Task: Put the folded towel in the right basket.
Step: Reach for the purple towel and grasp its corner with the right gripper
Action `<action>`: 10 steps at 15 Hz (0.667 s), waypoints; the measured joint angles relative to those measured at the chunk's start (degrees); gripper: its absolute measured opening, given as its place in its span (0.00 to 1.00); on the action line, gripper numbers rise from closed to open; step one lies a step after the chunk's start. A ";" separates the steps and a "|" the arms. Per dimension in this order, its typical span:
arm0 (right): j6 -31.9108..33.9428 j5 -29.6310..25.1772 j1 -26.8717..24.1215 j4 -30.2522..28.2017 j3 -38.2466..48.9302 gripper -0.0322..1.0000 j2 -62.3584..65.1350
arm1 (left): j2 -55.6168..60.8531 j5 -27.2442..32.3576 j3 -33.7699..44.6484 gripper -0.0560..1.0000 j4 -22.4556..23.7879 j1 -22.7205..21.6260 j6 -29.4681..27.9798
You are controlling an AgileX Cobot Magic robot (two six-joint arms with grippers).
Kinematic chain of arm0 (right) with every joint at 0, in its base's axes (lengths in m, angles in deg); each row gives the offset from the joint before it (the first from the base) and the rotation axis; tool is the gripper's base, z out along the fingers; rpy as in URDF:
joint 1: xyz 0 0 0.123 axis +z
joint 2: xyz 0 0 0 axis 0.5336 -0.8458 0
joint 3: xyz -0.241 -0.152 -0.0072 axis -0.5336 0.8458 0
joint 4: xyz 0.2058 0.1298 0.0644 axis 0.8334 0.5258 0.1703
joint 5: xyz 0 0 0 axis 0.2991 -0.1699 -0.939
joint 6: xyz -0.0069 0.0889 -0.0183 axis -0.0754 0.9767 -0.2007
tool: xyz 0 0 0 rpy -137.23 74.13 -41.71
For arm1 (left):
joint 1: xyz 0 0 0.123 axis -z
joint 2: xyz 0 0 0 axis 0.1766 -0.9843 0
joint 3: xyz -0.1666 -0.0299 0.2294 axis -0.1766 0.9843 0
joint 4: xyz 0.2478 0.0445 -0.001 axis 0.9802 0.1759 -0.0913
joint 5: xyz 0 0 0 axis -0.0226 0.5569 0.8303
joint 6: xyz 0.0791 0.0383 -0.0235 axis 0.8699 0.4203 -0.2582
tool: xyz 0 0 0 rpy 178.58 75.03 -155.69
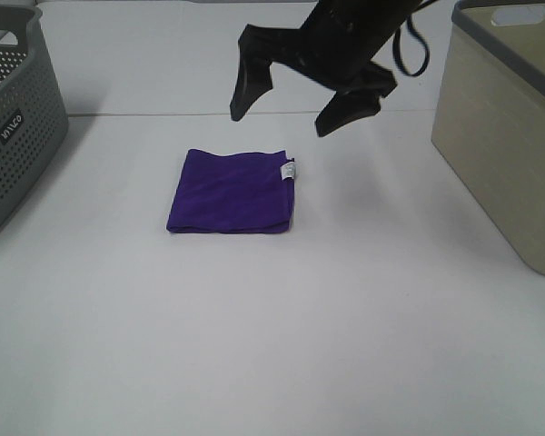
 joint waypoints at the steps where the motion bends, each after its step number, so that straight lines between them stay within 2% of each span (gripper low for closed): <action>1: 1.03 1.72 -0.11 2.23 0.00 0.98 -2.58 | 0.00 0.00 0.00 0.99 0.00 0.00 0.00; 3: 1.60 4.35 -1.49 3.84 0.00 0.98 -7.96 | 0.00 0.00 0.00 0.99 0.00 0.00 0.00; 6: 0.69 5.56 -5.10 4.87 -2.98 0.97 -14.15 | 0.00 0.00 0.00 0.99 0.00 0.00 0.00; 8: -0.34 4.87 -7.39 4.87 -7.91 0.96 -18.51 | 0.00 0.00 0.00 0.99 -0.11 0.00 0.00; 10: -1.26 1.78 -8.08 4.98 -12.72 0.95 -23.09 | 0.00 0.00 0.00 0.99 -0.23 0.00 0.00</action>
